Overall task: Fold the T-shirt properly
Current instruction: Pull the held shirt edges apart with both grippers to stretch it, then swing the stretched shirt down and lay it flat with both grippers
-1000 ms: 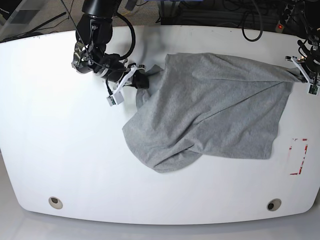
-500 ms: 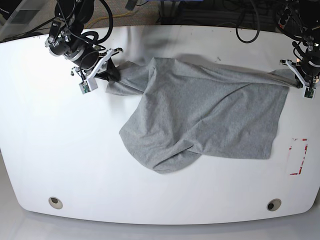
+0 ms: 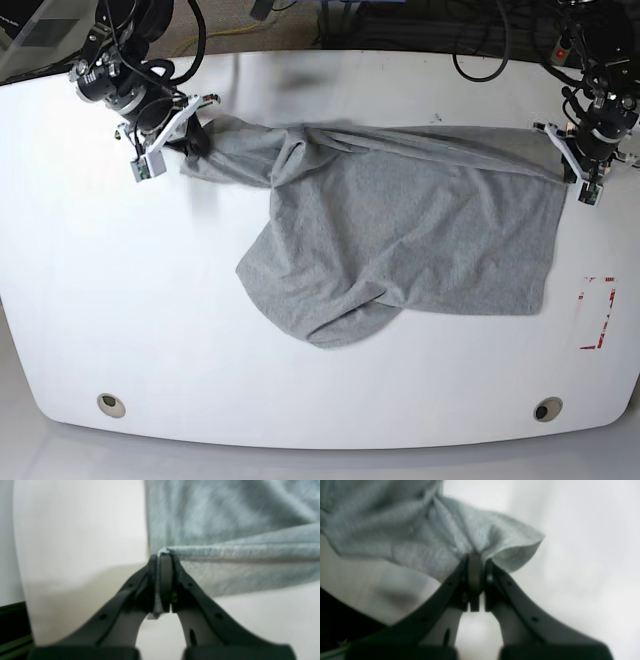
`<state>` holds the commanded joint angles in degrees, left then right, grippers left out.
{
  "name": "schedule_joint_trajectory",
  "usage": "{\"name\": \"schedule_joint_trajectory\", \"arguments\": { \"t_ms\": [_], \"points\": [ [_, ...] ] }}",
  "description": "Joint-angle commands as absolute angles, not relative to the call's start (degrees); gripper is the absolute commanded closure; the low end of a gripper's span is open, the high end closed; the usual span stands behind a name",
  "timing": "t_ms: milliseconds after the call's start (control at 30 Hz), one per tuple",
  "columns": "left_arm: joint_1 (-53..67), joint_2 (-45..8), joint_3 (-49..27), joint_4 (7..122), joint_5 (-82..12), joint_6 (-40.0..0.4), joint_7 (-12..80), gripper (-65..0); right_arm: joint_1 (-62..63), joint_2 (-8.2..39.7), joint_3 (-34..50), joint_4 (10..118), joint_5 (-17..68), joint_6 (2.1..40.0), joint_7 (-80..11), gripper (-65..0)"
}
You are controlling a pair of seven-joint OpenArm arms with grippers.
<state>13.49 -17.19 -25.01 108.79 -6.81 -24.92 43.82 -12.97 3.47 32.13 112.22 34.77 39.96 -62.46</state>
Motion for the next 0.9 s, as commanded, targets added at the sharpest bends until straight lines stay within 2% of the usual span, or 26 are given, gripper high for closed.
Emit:
{"name": "schedule_joint_trajectory", "arguments": {
  "t_ms": [167, 267, 467, 700, 900],
  "points": [
    [4.26, -16.66, -18.42, 110.37, -1.80, -24.92, 50.07, 0.0, -5.67, 6.46, 32.13, 108.53, 34.77, 39.96, -62.46, 0.0],
    [-3.03, -14.73, -17.10, 110.37, -0.66, -24.92, 53.76, 0.0, 0.57, 9.19, 32.13, 104.84, 34.86, 39.96, -62.55, 0.0],
    [-15.78, -14.29, -13.67, 110.37, 1.45, -24.92, 59.38, 0.0, 13.23, 14.81, 31.60, 96.31, 35.30, 40.00, -62.55, 0.0],
    [-27.74, -14.37, -12.62, 110.11, 1.71, -24.75, 59.65, 0.0, 31.52, 19.91, 27.65, 82.33, 35.30, 40.00, -63.60, 0.0],
    [-36.97, -16.22, -12.62, 110.37, 3.47, -24.75, 59.65, 0.0, 45.05, 20.88, 21.32, 76.70, 34.86, 40.00, -63.69, 0.0]
  ]
}}
